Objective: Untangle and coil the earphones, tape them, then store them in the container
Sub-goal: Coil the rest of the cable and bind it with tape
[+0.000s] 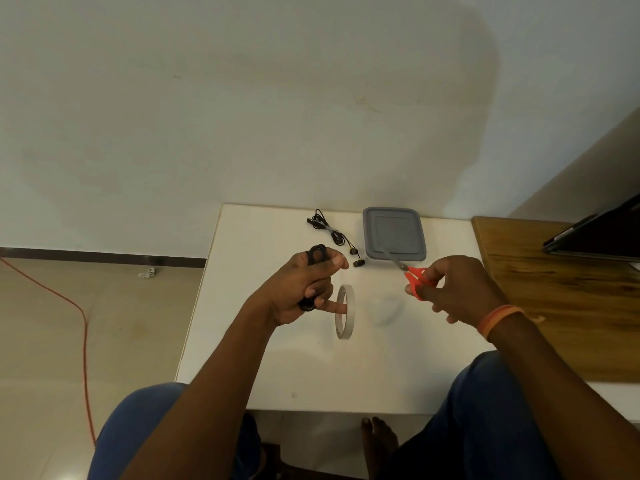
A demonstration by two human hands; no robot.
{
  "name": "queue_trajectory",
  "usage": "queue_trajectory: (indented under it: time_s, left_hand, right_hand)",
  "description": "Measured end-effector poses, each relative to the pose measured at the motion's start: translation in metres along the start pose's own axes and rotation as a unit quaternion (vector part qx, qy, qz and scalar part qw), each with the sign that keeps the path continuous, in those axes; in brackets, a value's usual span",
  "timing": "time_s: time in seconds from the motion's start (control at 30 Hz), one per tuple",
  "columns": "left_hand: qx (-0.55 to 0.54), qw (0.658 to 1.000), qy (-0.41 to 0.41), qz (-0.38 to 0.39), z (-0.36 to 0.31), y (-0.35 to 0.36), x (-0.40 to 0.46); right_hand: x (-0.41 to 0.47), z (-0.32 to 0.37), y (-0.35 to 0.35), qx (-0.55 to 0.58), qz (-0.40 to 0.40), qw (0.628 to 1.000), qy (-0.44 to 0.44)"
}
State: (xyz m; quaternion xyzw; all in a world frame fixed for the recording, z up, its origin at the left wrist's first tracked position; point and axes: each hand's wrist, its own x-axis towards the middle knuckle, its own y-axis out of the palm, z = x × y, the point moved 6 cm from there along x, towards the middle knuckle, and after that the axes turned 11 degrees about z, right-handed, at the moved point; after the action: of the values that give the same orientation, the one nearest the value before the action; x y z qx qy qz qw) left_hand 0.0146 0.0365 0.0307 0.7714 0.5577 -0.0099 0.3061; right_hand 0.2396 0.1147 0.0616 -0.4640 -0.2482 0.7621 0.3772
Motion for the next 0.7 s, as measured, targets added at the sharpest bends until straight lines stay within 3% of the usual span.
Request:
queue_trajectory:
  time_s: [0.13, 0.27, 0.7]
  left_hand:
    - [0.006, 1.000, -0.003, -0.001, 0.001, -0.002, 0.000]
    - [0.018, 1.000, -0.008, 0.003, 0.001, -0.001, 0.001]
    - [0.077, 0.995, -0.049, 0.036, 0.009, 0.008, 0.007]
  right_hand:
    - [-0.014, 0.001, 0.010, 0.042, 0.145, 0.988, -0.043]
    - [-0.019, 0.004, 0.030, -0.015, 0.246, 0.966, -0.077]
    - [-0.016, 0.023, 0.048, -0.094, 0.248, 0.957, -0.119]
